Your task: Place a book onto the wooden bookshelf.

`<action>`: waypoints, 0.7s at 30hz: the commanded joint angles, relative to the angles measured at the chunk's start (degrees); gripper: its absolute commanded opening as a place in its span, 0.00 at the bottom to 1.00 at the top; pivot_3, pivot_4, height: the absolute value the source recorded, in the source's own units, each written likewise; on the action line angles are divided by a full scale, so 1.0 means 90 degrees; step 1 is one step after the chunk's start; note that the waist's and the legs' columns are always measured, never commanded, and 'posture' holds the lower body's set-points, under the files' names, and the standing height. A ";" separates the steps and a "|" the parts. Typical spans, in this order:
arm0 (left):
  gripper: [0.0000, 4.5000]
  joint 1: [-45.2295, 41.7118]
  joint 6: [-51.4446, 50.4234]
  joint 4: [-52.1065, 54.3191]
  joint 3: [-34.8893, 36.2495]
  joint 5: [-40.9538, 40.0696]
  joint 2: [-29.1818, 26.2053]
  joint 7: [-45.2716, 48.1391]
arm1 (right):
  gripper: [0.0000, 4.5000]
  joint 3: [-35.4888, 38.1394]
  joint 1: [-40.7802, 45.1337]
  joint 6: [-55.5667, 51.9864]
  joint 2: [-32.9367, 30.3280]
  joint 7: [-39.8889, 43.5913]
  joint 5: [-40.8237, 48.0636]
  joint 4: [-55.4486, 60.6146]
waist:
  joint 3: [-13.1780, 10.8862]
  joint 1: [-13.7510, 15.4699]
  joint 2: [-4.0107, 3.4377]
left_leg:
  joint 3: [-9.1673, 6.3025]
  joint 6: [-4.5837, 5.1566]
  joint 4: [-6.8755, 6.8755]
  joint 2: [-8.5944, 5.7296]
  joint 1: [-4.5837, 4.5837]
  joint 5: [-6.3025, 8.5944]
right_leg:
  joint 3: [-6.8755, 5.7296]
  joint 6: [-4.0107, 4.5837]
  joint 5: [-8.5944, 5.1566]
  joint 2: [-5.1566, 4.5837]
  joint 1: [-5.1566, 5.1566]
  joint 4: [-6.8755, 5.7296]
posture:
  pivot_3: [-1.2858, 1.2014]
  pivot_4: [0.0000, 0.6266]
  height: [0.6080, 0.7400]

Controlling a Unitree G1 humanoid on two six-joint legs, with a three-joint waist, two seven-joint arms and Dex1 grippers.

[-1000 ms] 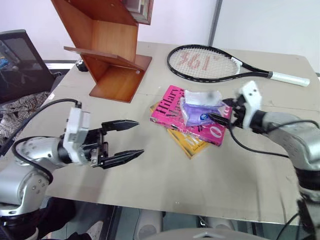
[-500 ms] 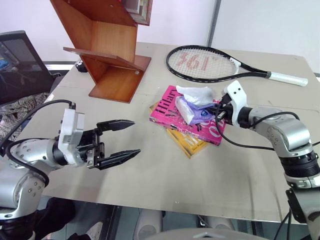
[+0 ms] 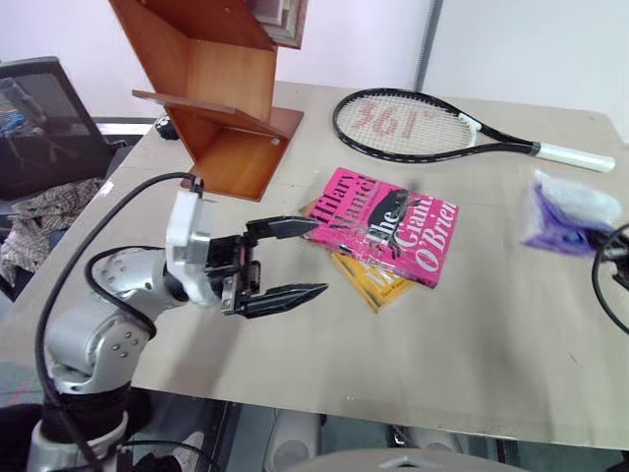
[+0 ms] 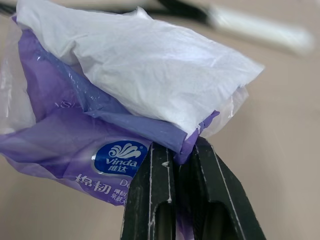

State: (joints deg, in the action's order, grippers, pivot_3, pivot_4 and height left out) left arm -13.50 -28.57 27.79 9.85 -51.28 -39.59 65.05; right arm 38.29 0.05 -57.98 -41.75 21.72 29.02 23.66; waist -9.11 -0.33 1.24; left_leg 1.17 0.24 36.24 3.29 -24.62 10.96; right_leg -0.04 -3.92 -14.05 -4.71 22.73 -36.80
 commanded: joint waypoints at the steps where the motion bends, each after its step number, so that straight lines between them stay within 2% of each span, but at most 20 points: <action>1: 1.00 -0.0333 -0.0074 -0.0127 -0.0320 -0.0155 0.0171 0.0114 | 0.08 -0.0131 -0.0087 0.0279 0.0044 -0.0399 -0.0489 -0.0241 | 0.0001 -0.0062 0.0002 | -0.0004 0.0001 0.0004 0.0000 0.0002 -0.0001 | 0.0005 -0.0002 0.0000 0.0007 -0.0001 0.0000 | 0.52 0.24 1.00; 3: 1.00 -0.0509 -0.0077 -0.0276 -0.0433 -0.0116 0.0241 0.0165 | 0.25 -0.0221 -0.0163 0.0450 -0.0012 -0.0358 -0.0641 -0.0450 | 0.0001 -0.0074 0.0000 | -0.0007 0.0001 0.0007 0.0000 0.0005 0.0000 | 0.0028 -0.0005 0.0000 0.0023 -0.0001 -0.0001 | 0.52 0.24 1.00; 5: 1.00 -0.0644 -0.0121 -0.0373 -0.0476 -0.0145 0.0282 0.0159 | 0.48 -0.0179 -0.0287 0.0536 -0.0127 -0.0218 -0.0692 -0.0496 | 0.0001 -0.0060 0.0000 | -0.0010 0.0001 0.0007 0.0000 0.0002 -0.0001 | 0.0043 -0.0004 0.0000 0.0036 0.0000 -0.0001 | 0.52 0.24 1.00; 6: 1.00 -0.0690 -0.0148 -0.0400 -0.0481 -0.0167 0.0294 0.0143 | 0.57 -0.0124 -0.0401 0.0550 -0.0213 -0.0124 -0.0711 -0.0439 | 0.0001 -0.0045 -0.0001 | -0.0012 0.0001 0.0007 0.0000 0.0001 0.0000 | 0.0060 -0.0001 0.0001 0.0049 0.0001 -0.0001 | 0.52 0.24 1.00; 9: 1.00 -0.0570 -0.0186 -0.0351 -0.0475 -0.0132 0.0222 0.0161 | 0.90 0.0108 -0.1042 0.0604 -0.0650 0.0494 -0.0679 0.0040 | 0.0000 -0.0007 -0.0003 | -0.0014 0.0002 0.0005 0.0000 -0.0008 0.0000 | 0.0096 -0.0001 -0.0001 0.0071 0.0001 0.0004 | 0.52 0.24 1.00; 10: 1.00 -0.0457 -0.0185 -0.0323 -0.0452 -0.0098 0.0180 0.0164 | 0.99 0.0287 -0.1128 0.0468 -0.0709 0.0764 -0.0382 0.0296 | 0.0000 -0.0006 -0.0003 | -0.0013 0.0002 0.0003 -0.0003 -0.0011 0.0001 | 0.0103 -0.0007 -0.0005 0.0071 0.0002 0.0006 | 0.52 0.24 1.00; 11: 1.00 -0.0334 -0.0183 -0.0306 -0.0414 -0.0073 0.0143 0.0153 | 0.99 0.0465 -0.1125 0.0319 -0.0744 0.0991 -0.0044 0.0571 | 0.0000 -0.0018 -0.0003 | -0.0012 0.0005 0.0002 -0.0003 -0.0010 0.0003 | 0.0105 -0.0009 -0.0006 0.0072 0.0001 0.0007 | 0.52 0.24 1.00; 13: 1.00 -0.0044 -0.0137 -0.0315 -0.0291 -0.0032 0.0076 0.0097 | 0.85 0.0524 -0.0970 -0.0061 -0.0826 0.1300 0.0660 0.1182 | -0.0002 -0.0080 -0.0001 | -0.0009 0.0008 0.0000 -0.0001 -0.0005 0.0005 | 0.0114 -0.0010 -0.0007 0.0075 0.0002 0.0008 | 0.52 0.24 1.00; 16: 1.00 0.0402 -0.0039 -0.0285 -0.0096 0.0077 -0.0082 0.0123 | 0.55 -0.0208 -0.0249 -0.0459 -0.0797 0.1189 0.1346 0.1752 | -0.0006 -0.0120 0.0005 | -0.0011 0.0008 0.0000 0.0008 0.0005 0.0005 | 0.0111 -0.0016 -0.0010 0.0081 0.0002 0.0006 | 0.52 0.24 1.00; 18: 1.00 0.0582 -0.0065 -0.0267 0.0066 0.0053 -0.0161 0.0033 | 0.31 -0.1080 0.0396 -0.0515 -0.0561 0.0914 0.1342 0.1696 | -0.0010 -0.0124 0.0017 | -0.0016 0.0007 0.0002 0.0010 0.0013 0.0005 | 0.0112 -0.0025 -0.0015 0.0084 0.0000 0.0004 | 0.52 0.24 1.00; 19: 1.00 0.0634 -0.0065 -0.0259 0.0117 0.0061 -0.0206 0.0015 | 0.25 -0.1473 0.0588 -0.0496 -0.0494 0.0831 0.1255 0.1625 | -0.0010 -0.0110 0.0027 | -0.0020 0.0007 0.0003 0.0010 0.0012 0.0005 | 0.0111 -0.0022 -0.0013 0.0084 0.0001 0.0004 | 0.52 0.24 1.00; 21: 1.00 0.0667 -0.0065 -0.0265 0.0200 0.0085 -0.0284 -0.0013 | 0.06 -0.2268 0.0791 -0.0289 -0.0493 0.0724 0.0830 0.1391 | -0.0014 -0.0034 0.0027 | -0.0022 0.0005 0.0008 0.0008 0.0004 0.0006 | 0.0110 -0.0018 -0.0011 0.0079 0.0009 0.0007 | 0.52 0.24 1.00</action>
State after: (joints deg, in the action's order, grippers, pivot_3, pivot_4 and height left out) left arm -7.48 -29.63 24.14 9.39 -50.64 -40.93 65.22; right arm 23.50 5.70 -62.28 -45.80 29.82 40.23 37.96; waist -9.23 -0.64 1.48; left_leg 0.99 0.28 36.31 3.31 -24.65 11.01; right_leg 0.95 -4.05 -14.13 -4.04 22.82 -36.73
